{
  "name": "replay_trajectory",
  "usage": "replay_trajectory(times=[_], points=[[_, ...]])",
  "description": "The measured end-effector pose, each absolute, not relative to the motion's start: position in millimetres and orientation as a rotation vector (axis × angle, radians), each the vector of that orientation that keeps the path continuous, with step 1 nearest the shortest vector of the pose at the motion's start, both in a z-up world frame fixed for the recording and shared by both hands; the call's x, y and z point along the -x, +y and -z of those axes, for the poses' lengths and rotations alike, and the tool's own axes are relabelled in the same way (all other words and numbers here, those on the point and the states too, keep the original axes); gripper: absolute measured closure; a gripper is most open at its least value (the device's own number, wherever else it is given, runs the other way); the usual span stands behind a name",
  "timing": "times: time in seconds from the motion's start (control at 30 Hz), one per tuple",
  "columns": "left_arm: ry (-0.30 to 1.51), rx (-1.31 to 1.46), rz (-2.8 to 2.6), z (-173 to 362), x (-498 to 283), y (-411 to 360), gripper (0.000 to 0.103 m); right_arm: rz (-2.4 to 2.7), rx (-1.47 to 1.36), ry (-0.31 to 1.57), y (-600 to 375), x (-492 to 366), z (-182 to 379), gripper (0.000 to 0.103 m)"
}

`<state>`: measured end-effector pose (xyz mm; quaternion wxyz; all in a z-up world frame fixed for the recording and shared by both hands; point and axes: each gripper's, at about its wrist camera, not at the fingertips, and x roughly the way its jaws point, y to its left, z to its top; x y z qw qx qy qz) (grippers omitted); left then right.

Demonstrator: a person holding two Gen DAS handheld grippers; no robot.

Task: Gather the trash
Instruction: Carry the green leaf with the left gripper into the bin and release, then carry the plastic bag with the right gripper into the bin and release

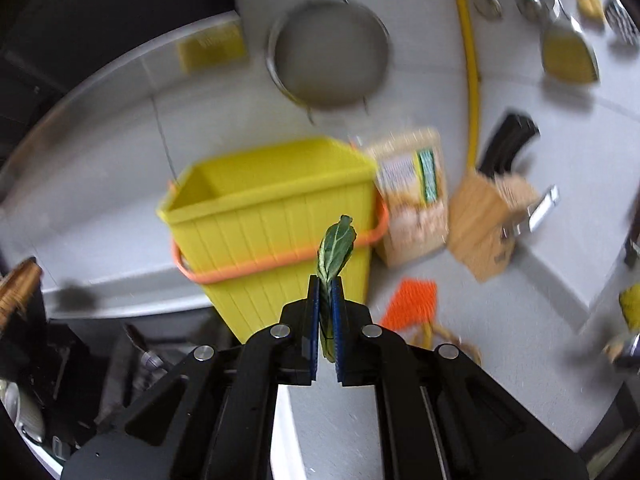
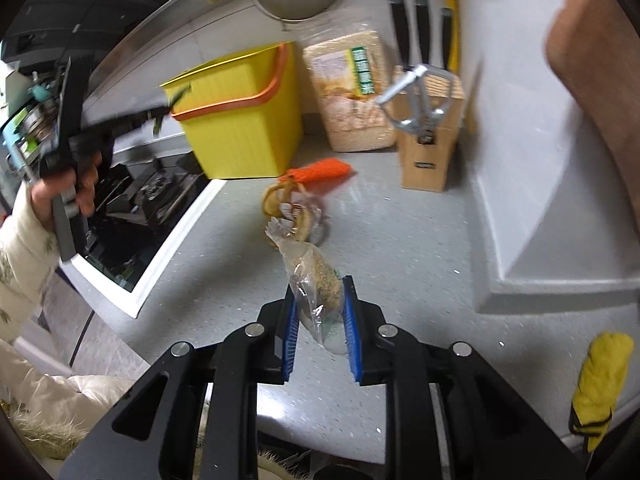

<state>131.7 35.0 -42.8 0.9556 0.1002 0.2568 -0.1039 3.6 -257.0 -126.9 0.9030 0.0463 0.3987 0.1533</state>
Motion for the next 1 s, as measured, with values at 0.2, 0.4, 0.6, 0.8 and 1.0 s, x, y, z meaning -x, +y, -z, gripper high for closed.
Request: replay_trajectory(times=[0.2,0.4,0.6,0.8,1.0], points=[[0.444,-0.241,0.12,-1,-168,42,0.096,-0.315,-0.11,0.803,-259,-2,125,0.084],[0.423,-0.25,0.063,-22,-209,39,0.096,-0.26,-0.146,0.783,-274,9,122,0.084],[0.452,-0.259,0.053,-23,-235,37,0.096,-0.208,-0.172,0.783,-288,20,123,0.084],[0.514,-0.251,0.032,-17,-263,38,0.096,-0.199,-0.181,0.792,-292,23,125,0.084],[0.533,-0.21,-0.02,-17,-258,48,0.004,-0.217,-0.176,0.794,-288,20,126,0.084]])
